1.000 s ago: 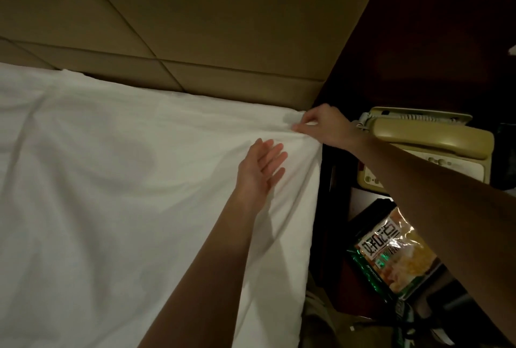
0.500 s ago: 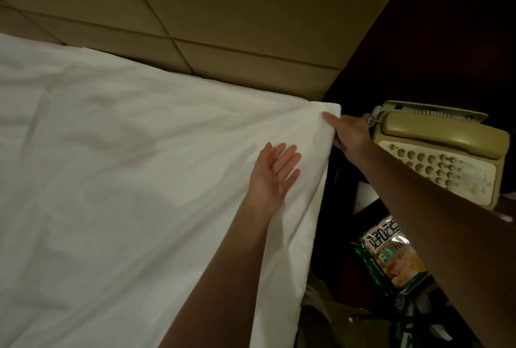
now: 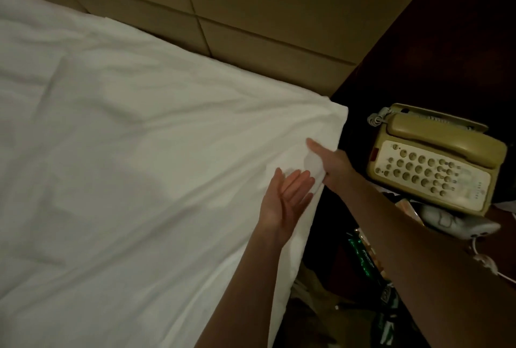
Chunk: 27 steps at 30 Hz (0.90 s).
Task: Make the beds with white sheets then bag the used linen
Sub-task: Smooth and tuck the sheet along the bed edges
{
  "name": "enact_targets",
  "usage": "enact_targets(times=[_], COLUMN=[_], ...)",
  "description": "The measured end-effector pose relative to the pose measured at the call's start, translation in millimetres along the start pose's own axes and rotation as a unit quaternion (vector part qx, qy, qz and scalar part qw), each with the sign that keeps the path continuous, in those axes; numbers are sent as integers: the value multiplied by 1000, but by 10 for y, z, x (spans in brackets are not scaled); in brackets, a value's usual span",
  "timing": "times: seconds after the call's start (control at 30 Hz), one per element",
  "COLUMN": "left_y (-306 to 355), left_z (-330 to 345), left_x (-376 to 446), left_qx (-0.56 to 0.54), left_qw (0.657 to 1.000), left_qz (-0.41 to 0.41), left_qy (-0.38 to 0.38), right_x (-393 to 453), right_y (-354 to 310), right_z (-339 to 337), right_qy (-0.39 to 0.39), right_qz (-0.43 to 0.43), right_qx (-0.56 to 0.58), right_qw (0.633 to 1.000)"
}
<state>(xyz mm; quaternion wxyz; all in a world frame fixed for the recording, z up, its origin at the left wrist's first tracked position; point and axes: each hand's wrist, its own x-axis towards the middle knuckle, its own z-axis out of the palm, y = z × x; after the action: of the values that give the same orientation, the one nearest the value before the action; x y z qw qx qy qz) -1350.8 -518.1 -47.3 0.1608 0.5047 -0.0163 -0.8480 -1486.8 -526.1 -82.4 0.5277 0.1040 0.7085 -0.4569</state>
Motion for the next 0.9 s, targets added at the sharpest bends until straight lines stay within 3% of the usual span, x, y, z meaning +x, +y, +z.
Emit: enact_targets(times=[0.17,0.3,0.47,0.57,0.7,0.8,0.9], left_y=[-343,-643,-894,-988,-1047,-1123,-1188], left_z=[-342,-790,-1126,-1223,-1241,-1199,-1199], left_x=[-372,-666,-1035,-1167,-1194,-1150,-1155], left_qx=[53,-97,-242,-284,-343,-394,-439], left_qw=[995,989,960,945,914,873,831], left_qz=[-83,-74,-23,-4,54,85,100], left_qy=[6,80,141,163,210,276,326], right_x=[-171,-537,-803,-823,-861,-994,-1084], right_y=[4,611,664,463,655,871,801], right_z=[-57,31,155,121,50,121,203], right_qy=[-5,-79,1,-19,-6,-55,-77], right_qz=[-33,32,-17,-43,-17,32,3], right_qx=[80,55,26,11,19,-32,-27], right_qw=[996,995,1000,999,1000,997,997])
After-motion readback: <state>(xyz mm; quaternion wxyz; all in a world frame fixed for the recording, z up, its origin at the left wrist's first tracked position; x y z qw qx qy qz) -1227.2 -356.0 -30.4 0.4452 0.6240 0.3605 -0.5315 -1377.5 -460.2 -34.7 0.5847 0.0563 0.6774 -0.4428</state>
